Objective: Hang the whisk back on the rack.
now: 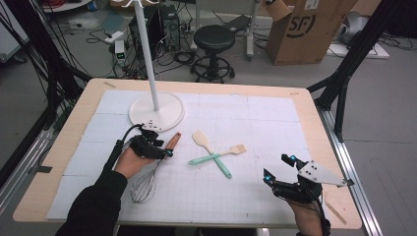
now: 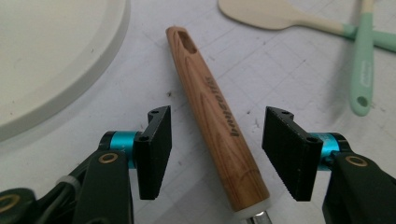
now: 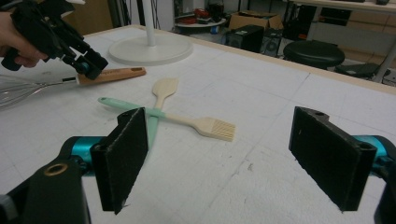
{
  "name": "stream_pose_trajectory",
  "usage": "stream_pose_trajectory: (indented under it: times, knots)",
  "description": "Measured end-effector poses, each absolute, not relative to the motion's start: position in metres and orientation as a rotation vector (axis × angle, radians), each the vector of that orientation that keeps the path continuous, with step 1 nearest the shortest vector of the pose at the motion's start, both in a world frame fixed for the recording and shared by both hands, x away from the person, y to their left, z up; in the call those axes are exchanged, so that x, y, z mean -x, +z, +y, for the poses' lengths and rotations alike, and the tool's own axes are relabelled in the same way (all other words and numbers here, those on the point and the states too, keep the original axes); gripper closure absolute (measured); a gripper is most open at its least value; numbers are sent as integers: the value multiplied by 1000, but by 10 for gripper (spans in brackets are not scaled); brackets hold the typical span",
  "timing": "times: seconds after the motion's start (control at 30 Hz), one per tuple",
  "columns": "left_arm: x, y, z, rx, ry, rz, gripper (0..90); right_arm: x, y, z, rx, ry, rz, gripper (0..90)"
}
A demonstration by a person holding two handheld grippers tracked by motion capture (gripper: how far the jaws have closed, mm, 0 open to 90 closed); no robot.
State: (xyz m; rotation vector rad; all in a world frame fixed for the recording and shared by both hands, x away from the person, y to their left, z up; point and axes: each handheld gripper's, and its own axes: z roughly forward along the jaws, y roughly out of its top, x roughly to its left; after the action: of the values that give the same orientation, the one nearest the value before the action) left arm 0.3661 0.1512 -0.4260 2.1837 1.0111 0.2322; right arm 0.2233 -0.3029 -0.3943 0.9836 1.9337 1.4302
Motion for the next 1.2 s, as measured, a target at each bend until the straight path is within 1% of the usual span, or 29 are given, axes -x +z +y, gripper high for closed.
stream_pose_trajectory:
  times: [0.2,0.4,0.53,0.67,0.77,0.83,1.0,1.13,1.2]
  knots:
    - [-368,-430,150,-2200,218,1036,461,-223,-394,-303,-979,1426,1938,188]
    - [-367,-428,151,-2206,182,1038,585,-222,-393,-303,-978,1432,1932,190]
    - [-368,-428,149,-2209,164,1062,586,-222,-393,-303,-974,1431,1933,191]
    - [-368,-427,147,-2235,189,1062,585,-223,-393,-302,-970,1427,1939,191]
    - [-367,-427,146,-2242,214,1064,556,-222,-393,-301,-967,1428,1939,192]
    - [-367,-427,148,-2243,212,1069,587,-222,-393,-302,-971,1431,1939,193]
    - [-370,-425,156,-2218,170,1115,631,-222,-395,-303,-980,1430,1944,193]
    - [-370,-424,156,-2228,183,1122,647,-223,-395,-301,-973,1423,1952,194]
    - [-370,-422,158,-2240,213,1133,662,-223,-395,-300,-973,1427,1956,195]
